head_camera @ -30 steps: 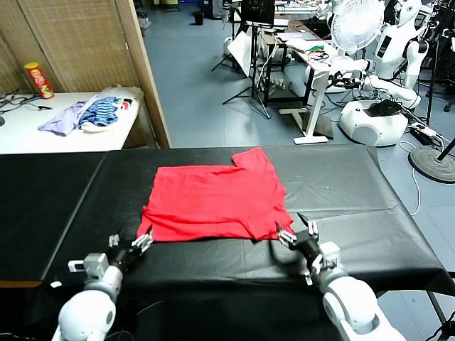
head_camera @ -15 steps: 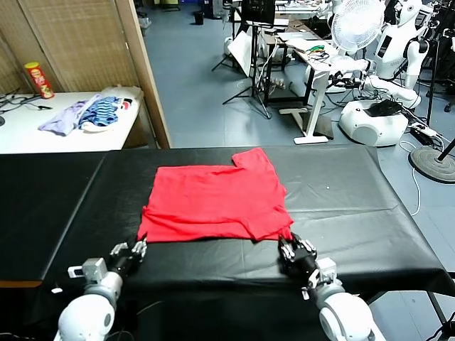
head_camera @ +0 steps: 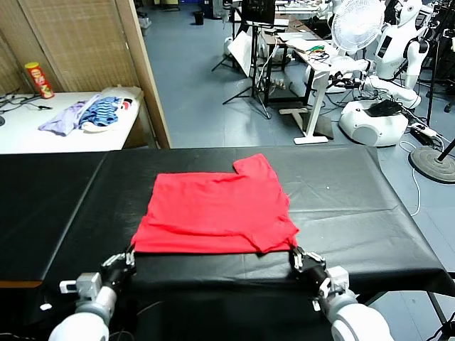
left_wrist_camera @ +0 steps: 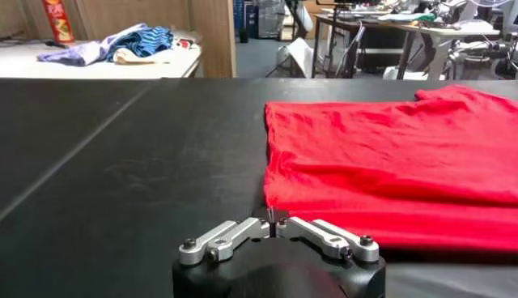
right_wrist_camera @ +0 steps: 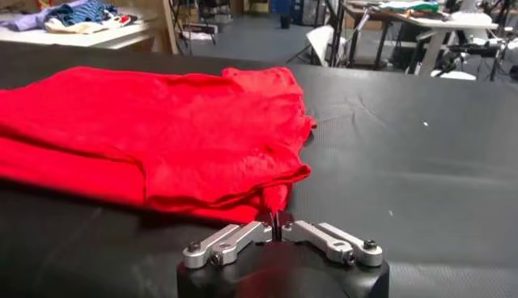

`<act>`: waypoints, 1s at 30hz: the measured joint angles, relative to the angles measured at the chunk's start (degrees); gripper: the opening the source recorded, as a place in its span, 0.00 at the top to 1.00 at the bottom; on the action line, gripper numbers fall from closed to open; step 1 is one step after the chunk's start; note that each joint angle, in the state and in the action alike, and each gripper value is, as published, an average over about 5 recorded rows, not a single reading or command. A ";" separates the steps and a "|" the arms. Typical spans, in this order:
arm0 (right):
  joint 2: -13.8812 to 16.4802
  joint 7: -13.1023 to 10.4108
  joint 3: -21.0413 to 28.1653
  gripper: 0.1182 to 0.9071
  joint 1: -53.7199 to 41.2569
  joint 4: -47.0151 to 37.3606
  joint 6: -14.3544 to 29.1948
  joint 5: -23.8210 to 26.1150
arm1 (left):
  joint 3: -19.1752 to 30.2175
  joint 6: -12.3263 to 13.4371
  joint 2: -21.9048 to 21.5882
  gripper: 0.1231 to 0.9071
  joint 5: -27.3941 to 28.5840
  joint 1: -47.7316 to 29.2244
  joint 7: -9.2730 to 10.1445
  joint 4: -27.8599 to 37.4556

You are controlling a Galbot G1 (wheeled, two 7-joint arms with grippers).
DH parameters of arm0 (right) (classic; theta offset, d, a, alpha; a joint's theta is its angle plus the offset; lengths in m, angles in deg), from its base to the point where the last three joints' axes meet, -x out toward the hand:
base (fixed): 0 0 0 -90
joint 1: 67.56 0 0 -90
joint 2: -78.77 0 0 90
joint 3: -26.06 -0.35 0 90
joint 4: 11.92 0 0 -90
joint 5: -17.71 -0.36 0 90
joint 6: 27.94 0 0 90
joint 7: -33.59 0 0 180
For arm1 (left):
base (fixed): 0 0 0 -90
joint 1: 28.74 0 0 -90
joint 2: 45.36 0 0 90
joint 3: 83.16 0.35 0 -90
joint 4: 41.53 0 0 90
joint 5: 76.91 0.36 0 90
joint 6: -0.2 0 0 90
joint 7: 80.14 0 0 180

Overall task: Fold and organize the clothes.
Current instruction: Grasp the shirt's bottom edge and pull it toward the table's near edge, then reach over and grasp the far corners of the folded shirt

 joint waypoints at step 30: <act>0.23 -4.99 8.73 0.14 -42.27 -20.61 -3.54 -7.72 | 8.34 -9.96 -11.52 0.14 -19.43 -30.37 5.47 9.57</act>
